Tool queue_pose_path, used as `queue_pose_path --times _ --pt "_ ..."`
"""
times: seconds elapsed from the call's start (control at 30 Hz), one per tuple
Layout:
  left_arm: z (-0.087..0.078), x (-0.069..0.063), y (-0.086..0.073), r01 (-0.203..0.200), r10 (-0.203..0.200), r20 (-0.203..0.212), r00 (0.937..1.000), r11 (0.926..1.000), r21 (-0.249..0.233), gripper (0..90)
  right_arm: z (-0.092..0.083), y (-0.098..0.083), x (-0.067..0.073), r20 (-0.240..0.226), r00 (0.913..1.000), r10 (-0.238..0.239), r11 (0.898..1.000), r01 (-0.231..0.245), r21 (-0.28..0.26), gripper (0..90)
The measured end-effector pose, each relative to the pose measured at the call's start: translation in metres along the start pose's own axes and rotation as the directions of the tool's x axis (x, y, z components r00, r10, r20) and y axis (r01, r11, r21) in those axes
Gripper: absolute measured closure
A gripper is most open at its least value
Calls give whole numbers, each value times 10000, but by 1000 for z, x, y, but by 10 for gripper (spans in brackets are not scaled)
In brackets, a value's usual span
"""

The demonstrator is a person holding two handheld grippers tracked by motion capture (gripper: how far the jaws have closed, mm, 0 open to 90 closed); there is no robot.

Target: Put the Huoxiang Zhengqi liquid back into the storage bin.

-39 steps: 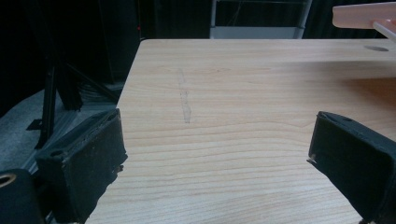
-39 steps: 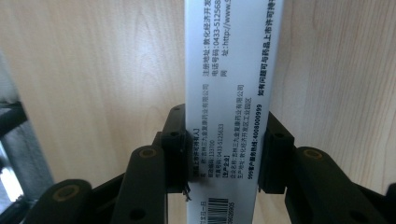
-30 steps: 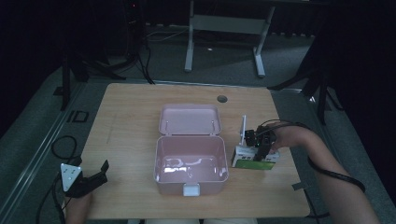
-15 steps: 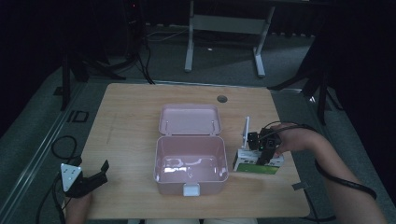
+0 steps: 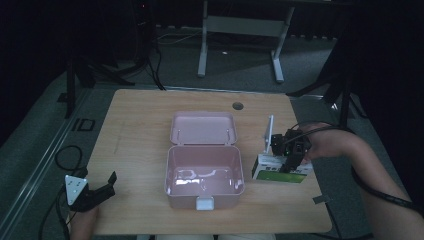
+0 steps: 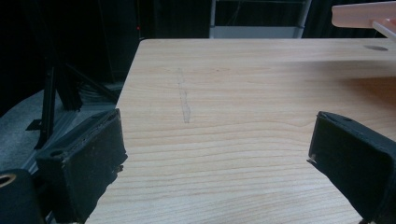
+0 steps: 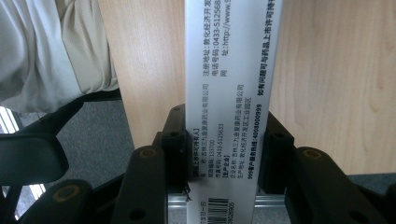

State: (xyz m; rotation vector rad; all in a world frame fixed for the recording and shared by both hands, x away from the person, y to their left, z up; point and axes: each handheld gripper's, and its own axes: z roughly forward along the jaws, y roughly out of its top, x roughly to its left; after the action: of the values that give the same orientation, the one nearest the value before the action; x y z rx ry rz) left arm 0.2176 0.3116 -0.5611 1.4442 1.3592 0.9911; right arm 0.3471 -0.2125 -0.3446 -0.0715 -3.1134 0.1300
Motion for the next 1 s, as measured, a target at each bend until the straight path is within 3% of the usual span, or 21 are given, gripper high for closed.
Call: queue_pose_path --times 0.4,0.83,1.0 --pt "0 0 0 11 -11 12 10000 10000 -9 40 -34 21 9 226 9997 -87 10000 87 -12 620" --pt "0 0 0 29 -28 52 10000 10000 -50 40 -46 53 11 263 9993 -251 9996 254 -110 619" --pt "0 1 0 12 -12 81 10000 10000 -24 39 -43 71 11 -11 9996 -288 9995 288 -129 619"
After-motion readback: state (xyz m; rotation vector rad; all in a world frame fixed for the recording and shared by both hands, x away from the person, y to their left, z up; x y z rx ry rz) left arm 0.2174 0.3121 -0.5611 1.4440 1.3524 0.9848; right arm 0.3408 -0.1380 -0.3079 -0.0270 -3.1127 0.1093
